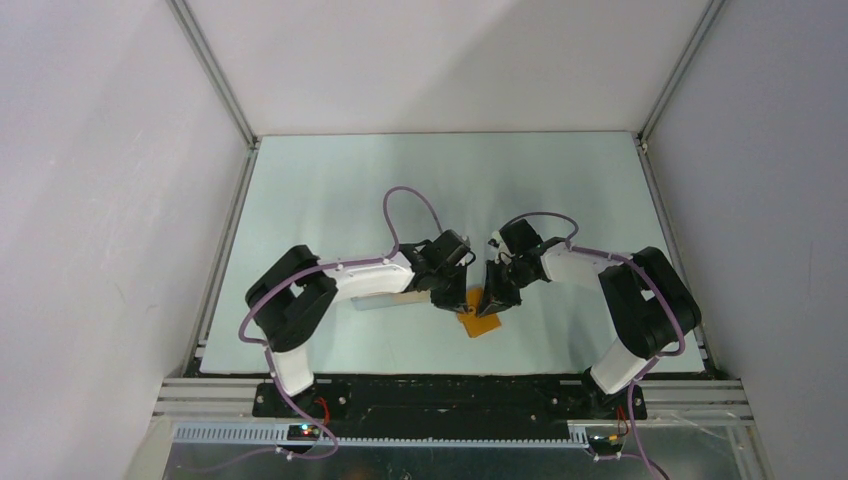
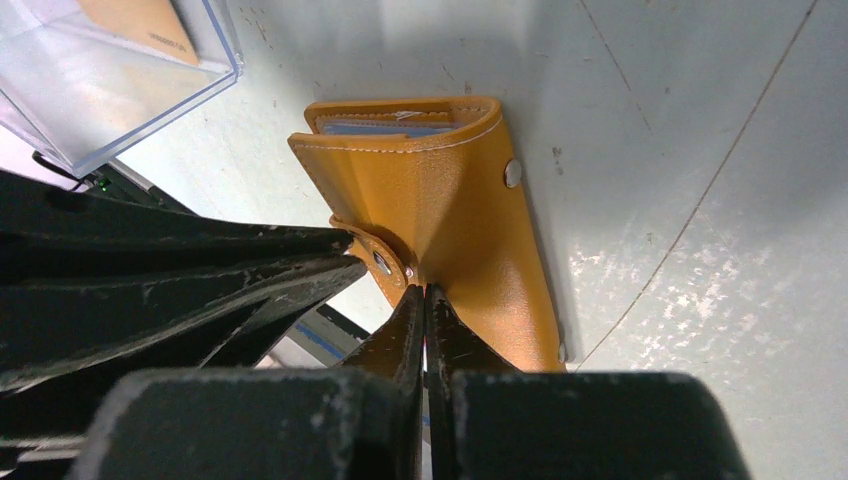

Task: Put the credit cards into the card holder
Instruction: Close the card holder at the center of the board.

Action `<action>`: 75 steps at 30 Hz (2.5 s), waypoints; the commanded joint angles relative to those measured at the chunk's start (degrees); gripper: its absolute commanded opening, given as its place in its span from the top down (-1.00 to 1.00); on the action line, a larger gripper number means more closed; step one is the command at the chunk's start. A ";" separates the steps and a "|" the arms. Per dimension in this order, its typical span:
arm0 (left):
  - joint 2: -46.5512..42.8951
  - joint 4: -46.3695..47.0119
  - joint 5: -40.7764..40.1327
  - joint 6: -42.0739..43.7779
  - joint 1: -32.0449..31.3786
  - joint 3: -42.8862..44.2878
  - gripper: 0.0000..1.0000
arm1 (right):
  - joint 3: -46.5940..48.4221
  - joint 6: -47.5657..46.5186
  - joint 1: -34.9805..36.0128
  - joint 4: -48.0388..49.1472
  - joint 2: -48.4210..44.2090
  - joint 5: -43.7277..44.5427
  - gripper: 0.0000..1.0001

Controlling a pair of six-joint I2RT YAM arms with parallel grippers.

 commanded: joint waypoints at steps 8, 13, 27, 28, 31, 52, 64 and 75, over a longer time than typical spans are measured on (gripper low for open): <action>1.99 1.16 1.75 0.51 -0.71 2.86 0.76 | -0.99 -0.37 -0.15 1.11 -0.17 2.55 1.00; 2.67 1.26 2.58 0.86 -1.22 3.28 0.81 | -0.99 0.04 -0.50 1.51 0.08 1.92 1.00; 3.51 1.45 3.10 1.42 -1.67 2.94 1.00 | -0.99 1.26 -1.30 2.65 0.04 -0.93 0.87; 3.54 1.49 3.13 1.42 -1.67 2.92 1.00 | -0.99 1.40 -1.57 2.57 -0.73 -1.09 0.80; 3.76 1.47 3.10 1.44 -1.70 2.91 1.00 | -0.99 2.16 -1.82 1.78 -2.89 -1.21 0.43; 4.21 1.47 3.63 1.73 -1.82 3.52 1.00 | -0.99 2.36 -2.33 4.70 1.94 -1.82 0.50; 4.22 1.52 3.88 1.85 -1.94 3.64 1.00 | -1.04 2.43 -2.87 7.46 5.36 -1.44 0.92; -2.56 4.44 4.94 0.83 -0.09 1.37 0.86 | -1.01 1.71 -2.80 6.42 5.84 -0.52 1.00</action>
